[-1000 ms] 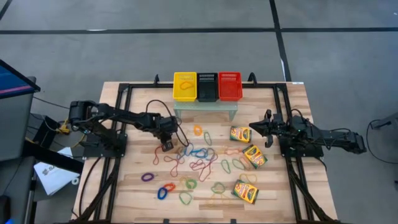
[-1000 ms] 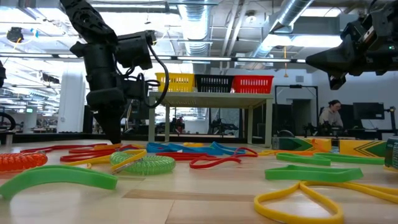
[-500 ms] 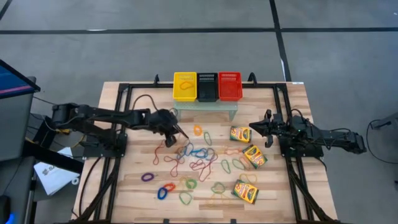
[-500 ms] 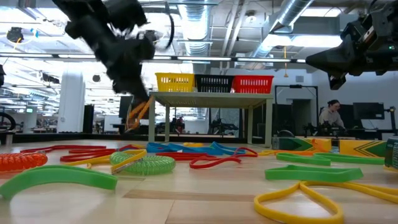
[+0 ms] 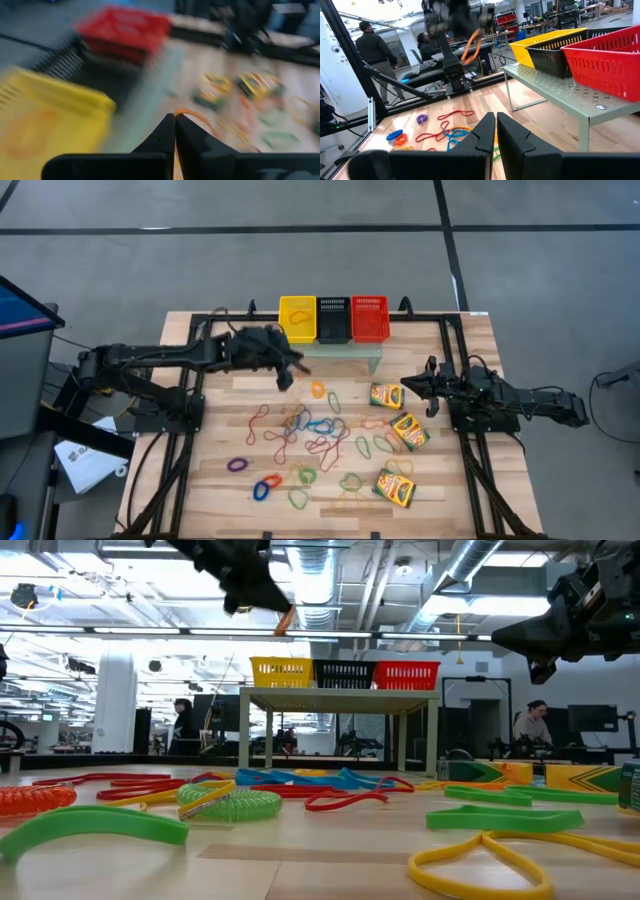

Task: Pick & Place Office Desk Supplies
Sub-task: Put the small orange rubber band into the yellow bin on the shelf

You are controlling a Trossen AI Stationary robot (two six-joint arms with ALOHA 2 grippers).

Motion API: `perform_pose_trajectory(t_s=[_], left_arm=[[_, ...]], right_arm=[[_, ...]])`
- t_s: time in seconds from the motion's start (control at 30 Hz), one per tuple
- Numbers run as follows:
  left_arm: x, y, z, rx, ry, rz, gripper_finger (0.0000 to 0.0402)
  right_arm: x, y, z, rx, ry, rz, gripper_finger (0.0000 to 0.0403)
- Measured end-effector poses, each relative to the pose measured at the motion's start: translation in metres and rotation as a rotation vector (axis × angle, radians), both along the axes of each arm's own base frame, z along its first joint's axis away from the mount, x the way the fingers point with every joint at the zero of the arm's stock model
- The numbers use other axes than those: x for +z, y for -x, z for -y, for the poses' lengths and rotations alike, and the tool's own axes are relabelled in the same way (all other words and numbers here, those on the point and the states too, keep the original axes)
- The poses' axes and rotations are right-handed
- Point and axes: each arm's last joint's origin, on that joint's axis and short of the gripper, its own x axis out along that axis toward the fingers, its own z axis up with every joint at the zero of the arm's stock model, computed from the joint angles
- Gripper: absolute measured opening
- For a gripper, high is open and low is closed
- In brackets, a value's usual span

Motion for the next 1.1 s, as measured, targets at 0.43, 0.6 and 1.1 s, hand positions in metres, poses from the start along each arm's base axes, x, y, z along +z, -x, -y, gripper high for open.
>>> perform_pose_trajectory(t_s=[0.43, 0.6, 1.1], left_arm=[[0.05, 0.009, -0.078, 0.231, -0.214, 0.02, 0.0], [0.032, 0.001, -0.105, 0.28, -0.205, -0.06, 0.0], [-0.02, -0.019, -0.134, 0.316, -0.15, -0.253, 0.0031]], right_arm=[[0.0, 0.0, 0.0, 0.0, 0.0, 0.0, 0.0017], [0.0, 0.0, 0.0, 0.0, 0.0, 0.0, 0.0017], [0.0, 0.0, 0.0, 0.001, 0.0, 0.0, 0.0017]])
